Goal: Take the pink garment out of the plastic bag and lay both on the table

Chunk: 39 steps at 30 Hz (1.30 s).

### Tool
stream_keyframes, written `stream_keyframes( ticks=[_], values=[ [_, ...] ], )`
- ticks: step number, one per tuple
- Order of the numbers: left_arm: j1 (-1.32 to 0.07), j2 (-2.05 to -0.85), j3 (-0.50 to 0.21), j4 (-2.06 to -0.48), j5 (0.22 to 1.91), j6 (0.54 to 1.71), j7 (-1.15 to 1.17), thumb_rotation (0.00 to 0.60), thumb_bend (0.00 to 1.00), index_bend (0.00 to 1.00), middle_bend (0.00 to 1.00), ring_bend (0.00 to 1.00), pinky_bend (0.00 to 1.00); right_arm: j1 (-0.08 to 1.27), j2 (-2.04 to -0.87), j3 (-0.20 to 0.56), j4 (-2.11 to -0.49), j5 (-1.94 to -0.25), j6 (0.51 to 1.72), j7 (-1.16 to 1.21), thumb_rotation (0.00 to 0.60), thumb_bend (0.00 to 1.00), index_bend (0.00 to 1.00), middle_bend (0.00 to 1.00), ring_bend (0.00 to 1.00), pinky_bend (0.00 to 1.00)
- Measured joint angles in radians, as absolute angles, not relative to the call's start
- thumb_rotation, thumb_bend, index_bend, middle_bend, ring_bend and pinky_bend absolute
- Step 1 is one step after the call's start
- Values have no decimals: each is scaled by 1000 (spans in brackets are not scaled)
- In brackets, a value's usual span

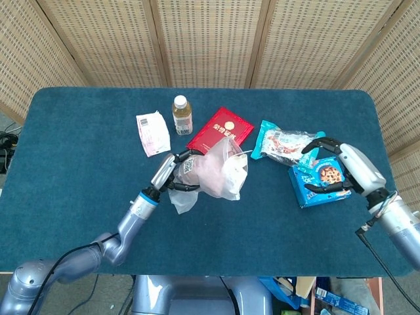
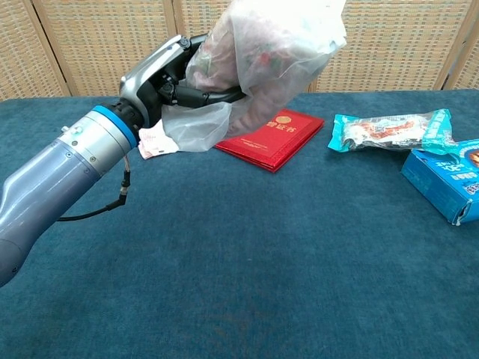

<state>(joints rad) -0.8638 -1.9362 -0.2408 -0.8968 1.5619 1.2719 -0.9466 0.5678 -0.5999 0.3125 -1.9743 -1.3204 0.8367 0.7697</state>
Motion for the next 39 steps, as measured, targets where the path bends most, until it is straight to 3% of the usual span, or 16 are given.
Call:
stream_keyframes(
  ticks=[12,25,39],
  values=[
    [-892,-1928,-256,-975,1537,1257,-872,600,514,660,582,544,675,729,-636,357,-2084,-1046,720,527,600,198,361,341,197,162],
    [-908,-1955,-252,-986,1528,1247,-851,600,514,660,582,544,675,856,-733,350,-2155,-826,755,284,600,198,361,330,197,162],
    [-907,-1963,-258,-1002,1527,1275,-846,600,514,660,582,544,675,958,-803,316,-2188,-677,806,85,600,197,340,194,150,162]
  ],
)
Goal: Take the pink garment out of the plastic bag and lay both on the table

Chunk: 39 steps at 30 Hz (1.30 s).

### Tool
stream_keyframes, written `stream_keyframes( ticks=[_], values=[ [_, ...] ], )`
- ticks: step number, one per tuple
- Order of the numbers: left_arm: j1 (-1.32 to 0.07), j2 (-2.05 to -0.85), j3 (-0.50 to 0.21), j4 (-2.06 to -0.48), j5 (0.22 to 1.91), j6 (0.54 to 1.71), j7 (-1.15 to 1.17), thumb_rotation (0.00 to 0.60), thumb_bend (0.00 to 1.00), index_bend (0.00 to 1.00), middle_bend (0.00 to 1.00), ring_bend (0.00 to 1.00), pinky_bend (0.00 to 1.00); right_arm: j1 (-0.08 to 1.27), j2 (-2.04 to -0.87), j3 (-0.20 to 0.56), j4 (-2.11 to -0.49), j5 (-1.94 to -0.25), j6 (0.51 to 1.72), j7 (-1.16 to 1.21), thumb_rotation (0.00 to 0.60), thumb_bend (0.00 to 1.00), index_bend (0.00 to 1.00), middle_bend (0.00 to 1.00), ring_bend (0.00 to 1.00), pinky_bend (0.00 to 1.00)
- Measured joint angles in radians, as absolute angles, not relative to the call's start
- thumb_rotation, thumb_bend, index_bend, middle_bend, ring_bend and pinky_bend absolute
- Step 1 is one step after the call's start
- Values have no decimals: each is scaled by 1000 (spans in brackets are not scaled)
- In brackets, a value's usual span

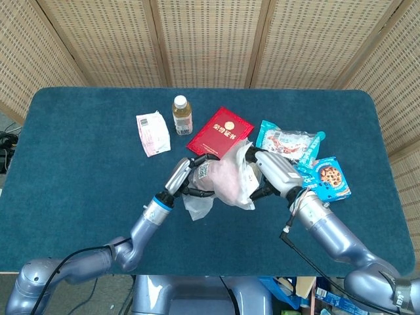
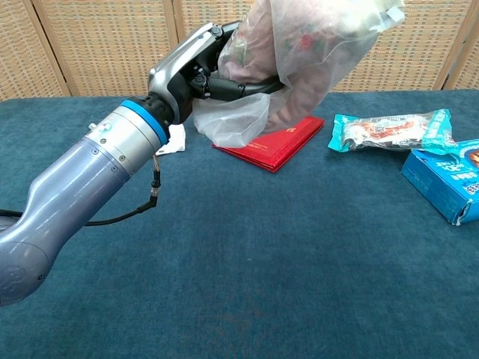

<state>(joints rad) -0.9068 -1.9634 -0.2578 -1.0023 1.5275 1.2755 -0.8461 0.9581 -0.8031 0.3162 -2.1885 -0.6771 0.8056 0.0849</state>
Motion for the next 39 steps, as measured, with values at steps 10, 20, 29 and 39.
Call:
stream_keyframes(
  ticks=[10,20,29,39],
  values=[
    [-914,-1964,-261,-1026,1525,1271,-819,600,514,660,582,545,675,981,-845,316,-2188,-645,837,43,600,221,339,312,183,165],
    [-913,-1959,-263,-1049,1518,1265,-811,600,515,660,581,544,675,953,-899,330,-2183,-694,906,51,600,869,643,669,545,591],
    [-907,-1954,-247,-1048,1521,1256,-808,600,419,397,293,422,666,905,-916,330,-2185,-770,934,63,600,939,654,690,572,634],
    [-901,-1928,-199,-1045,1559,1246,-794,600,148,0,0,0,73,859,-908,333,-2188,-845,938,89,600,944,658,694,574,634]
  ],
)
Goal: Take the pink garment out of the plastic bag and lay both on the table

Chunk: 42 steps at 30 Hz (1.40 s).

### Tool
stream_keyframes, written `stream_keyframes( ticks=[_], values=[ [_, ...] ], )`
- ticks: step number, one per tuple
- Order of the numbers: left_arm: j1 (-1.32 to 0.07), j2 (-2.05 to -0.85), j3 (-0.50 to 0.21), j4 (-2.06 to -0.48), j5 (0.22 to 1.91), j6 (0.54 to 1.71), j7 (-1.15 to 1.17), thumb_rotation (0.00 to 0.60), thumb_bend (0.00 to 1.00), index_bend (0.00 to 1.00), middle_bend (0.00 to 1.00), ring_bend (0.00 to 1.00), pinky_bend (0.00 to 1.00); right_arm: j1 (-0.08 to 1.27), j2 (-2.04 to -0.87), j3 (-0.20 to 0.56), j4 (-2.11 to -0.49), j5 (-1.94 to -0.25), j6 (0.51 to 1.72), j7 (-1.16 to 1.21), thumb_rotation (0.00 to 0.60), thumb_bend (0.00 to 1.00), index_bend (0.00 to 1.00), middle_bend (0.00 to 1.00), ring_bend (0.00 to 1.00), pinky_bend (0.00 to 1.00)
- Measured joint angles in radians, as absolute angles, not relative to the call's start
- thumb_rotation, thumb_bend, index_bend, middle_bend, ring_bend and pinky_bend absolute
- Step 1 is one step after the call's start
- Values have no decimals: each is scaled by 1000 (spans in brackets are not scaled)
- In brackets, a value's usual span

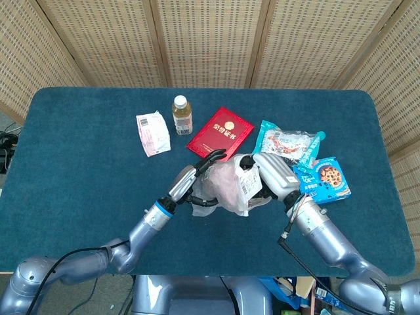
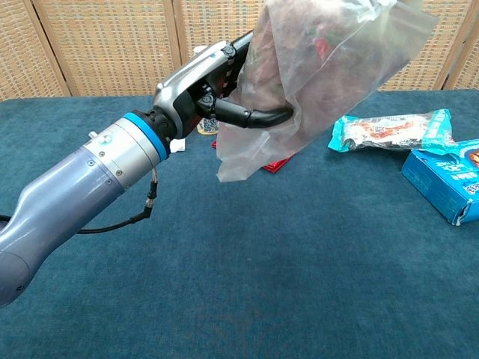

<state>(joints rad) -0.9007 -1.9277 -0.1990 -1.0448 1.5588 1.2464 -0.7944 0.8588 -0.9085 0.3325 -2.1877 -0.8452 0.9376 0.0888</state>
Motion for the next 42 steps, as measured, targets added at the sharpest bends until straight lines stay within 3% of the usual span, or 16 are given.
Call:
stream_keyframes(
  ticks=[5,14,20,24,36,42],
  values=[
    [-893,-1921,-186,-1033,1571,1259,-799,600,144,0,0,0,3,836,-916,329,-2180,-887,936,109,600,945,659,695,576,634],
    [-866,-1866,-130,-976,1625,1299,-769,600,143,0,0,0,0,818,-922,326,-2179,-950,928,115,600,945,659,695,576,634],
    [-828,-1762,-69,-922,1653,1310,-771,600,142,0,0,0,0,827,-961,327,-2182,-954,910,127,600,944,659,695,576,634],
    [-780,-1669,-28,-885,1665,1331,-783,600,142,0,0,0,0,859,-1029,322,-2174,-933,903,99,600,945,659,695,576,634],
    [-681,-1562,28,-792,1661,1377,-897,600,142,0,0,0,0,982,-1294,289,-2051,-788,925,-59,600,945,659,695,576,634],
    [-651,-1533,50,-767,1666,1384,-899,600,141,0,0,0,0,1029,-1426,326,-1974,-707,976,-72,600,945,659,692,576,634]
  ],
)
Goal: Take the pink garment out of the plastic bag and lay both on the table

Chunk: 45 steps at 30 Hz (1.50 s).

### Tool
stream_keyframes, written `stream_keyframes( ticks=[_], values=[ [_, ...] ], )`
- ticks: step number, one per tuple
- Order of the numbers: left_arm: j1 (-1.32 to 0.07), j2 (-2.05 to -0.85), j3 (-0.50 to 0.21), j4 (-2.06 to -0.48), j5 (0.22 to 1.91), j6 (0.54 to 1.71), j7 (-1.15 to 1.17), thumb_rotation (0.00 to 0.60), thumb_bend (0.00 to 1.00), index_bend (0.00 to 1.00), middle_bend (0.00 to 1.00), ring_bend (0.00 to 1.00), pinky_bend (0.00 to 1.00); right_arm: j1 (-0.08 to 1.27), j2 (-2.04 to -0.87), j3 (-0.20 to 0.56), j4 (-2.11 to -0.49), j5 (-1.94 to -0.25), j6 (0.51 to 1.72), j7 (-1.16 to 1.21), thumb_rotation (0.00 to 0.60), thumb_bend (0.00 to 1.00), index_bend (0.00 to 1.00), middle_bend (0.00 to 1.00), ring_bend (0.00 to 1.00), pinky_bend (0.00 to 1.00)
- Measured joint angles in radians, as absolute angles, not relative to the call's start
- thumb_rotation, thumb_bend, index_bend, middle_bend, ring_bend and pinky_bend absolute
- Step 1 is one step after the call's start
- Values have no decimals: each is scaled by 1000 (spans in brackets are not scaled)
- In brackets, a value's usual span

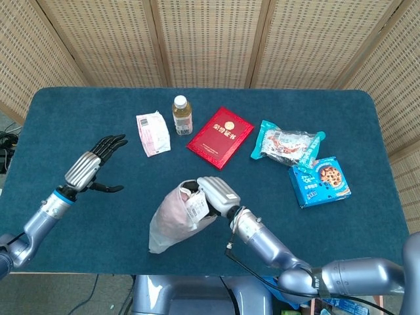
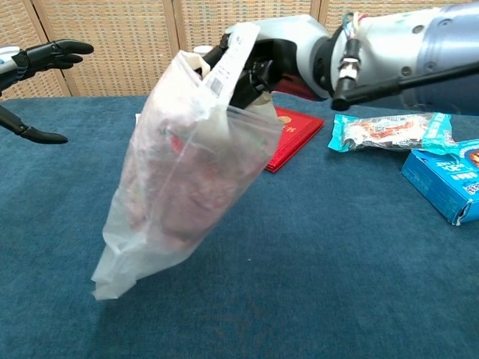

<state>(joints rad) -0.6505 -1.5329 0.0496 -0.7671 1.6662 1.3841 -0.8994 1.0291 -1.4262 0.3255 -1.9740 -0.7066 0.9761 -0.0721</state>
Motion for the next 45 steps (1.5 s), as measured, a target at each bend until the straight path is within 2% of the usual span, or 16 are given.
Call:
stream_keyframes(
  ticks=[6,10,15,24,29,33,38,45],
  values=[
    [-641,-1529,64,-756,1667,1355,-884,600,139,35,0,0,0,1045,-1548,385,-1902,-650,1087,-61,600,944,659,688,576,634],
    [-640,-1535,81,-749,1674,1319,-862,600,140,56,0,0,0,1033,-1608,382,-1817,-637,1124,-52,600,945,659,687,576,634],
    [-648,-1532,109,-759,1689,1250,-813,600,141,67,0,0,0,989,-1647,355,-1717,-646,1107,-26,600,945,659,686,576,634],
    [-677,-1525,126,-829,1687,1132,-681,600,141,75,0,0,0,915,-1620,348,-1681,-696,1048,27,600,944,659,686,576,634],
    [-693,-1556,107,-846,1668,1093,-609,600,141,84,0,0,0,893,-1598,353,-1689,-719,1032,39,600,944,659,687,576,634],
    [-725,-1588,86,-871,1656,1048,-556,600,143,182,0,0,0,871,-1581,358,-1699,-735,1017,54,600,944,659,687,576,634],
    [-769,-1643,46,-896,1624,971,-465,600,277,230,0,0,0,855,-1569,363,-1708,-749,1002,64,600,944,659,687,576,634],
    [-831,-1736,-25,-909,1547,869,-347,600,310,248,0,0,0,840,-1557,369,-1718,-762,986,68,600,944,659,687,576,634]
  ],
)
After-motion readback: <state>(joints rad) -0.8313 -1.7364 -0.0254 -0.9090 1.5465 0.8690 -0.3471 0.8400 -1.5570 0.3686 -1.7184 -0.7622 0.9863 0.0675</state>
